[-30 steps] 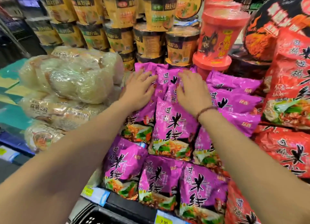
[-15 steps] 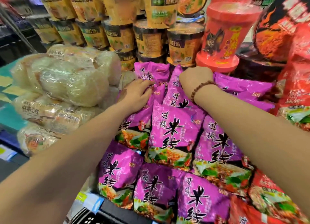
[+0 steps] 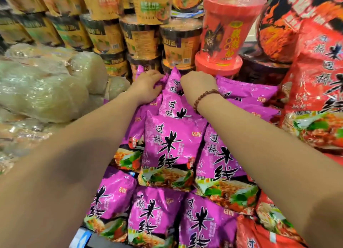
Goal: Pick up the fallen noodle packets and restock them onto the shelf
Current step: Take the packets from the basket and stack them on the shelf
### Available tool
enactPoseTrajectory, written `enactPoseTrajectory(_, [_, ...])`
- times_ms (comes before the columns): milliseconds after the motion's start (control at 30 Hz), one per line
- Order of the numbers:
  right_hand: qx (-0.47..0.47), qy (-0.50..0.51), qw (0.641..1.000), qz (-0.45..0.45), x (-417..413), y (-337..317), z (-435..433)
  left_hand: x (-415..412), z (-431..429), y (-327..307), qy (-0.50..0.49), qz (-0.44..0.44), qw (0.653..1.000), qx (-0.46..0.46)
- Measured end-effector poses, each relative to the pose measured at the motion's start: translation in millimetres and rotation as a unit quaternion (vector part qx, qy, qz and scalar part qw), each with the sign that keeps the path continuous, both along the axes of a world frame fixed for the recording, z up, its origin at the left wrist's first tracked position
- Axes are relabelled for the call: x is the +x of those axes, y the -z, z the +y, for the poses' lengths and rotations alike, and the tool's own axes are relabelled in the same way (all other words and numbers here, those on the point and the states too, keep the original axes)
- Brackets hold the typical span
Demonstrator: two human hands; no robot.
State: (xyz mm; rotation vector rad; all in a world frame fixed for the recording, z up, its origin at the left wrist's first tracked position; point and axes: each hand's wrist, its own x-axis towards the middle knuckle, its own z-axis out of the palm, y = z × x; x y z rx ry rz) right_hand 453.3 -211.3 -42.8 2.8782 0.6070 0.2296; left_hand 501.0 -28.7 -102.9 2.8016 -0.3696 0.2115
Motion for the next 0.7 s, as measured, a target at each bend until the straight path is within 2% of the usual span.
enactPoseTrajectory(67, [0.042,-0.011,0.999,-0.021,4.2,4.1,-3.8,-0.3,0.6,-5.1,-0.02,-0.022,0.999,-0.021])
enactPoseTrajectory(167, [0.093,-0.042,0.993,-0.058,-9.9,-0.8,-22.7,-13.9,-3.9,-25.4,-0.042,-0.107,0.989,-0.09])
enactPoseTrajectory(233, [0.134,-0.071,0.982,-0.114,-36.4,-4.4,-44.5,-37.1,-16.6,-39.3,0.024,-0.16,0.978,-0.132])
enactPoseTrajectory(300, [0.18,-0.045,0.971,-0.151,-64.7,2.8,-72.5,-65.1,-31.3,-45.6,0.1,-0.148,0.974,-0.139])
enactPoseTrajectory(367, [0.202,0.013,0.97,-0.134,-89.1,18.4,-98.3,-91.4,-45.3,-43.4,0.132,-0.089,0.982,-0.105])
enactPoseTrajectory(433, [0.207,0.065,0.971,-0.098,-109.2,34.9,-109.2,-107.4,-57.1,-30.5,0.136,-0.04,0.989,-0.028])
enactPoseTrajectory(500, [0.177,0.103,0.977,-0.066,-119.3,49.1,-105.8,-114.7,-65.6,-14.3,0.123,-0.03,0.988,0.087])
enactPoseTrajectory(567, [0.154,0.096,0.983,-0.041,-120.0,61.2,-99.5,-115.8,-67.4,-3.1,0.106,-0.027,0.98,0.164])
enactPoseTrajectory(633, [0.165,0.072,0.984,0.011,-115.6,73.7,-98.4,-114.9,-66.1,2.1,0.096,-0.017,0.978,0.182])
enactPoseTrajectory(700, [0.202,0.06,0.976,0.044,-112.7,79.3,-102.4,-115.7,-67.4,1.4,0.086,-0.03,0.986,0.141])
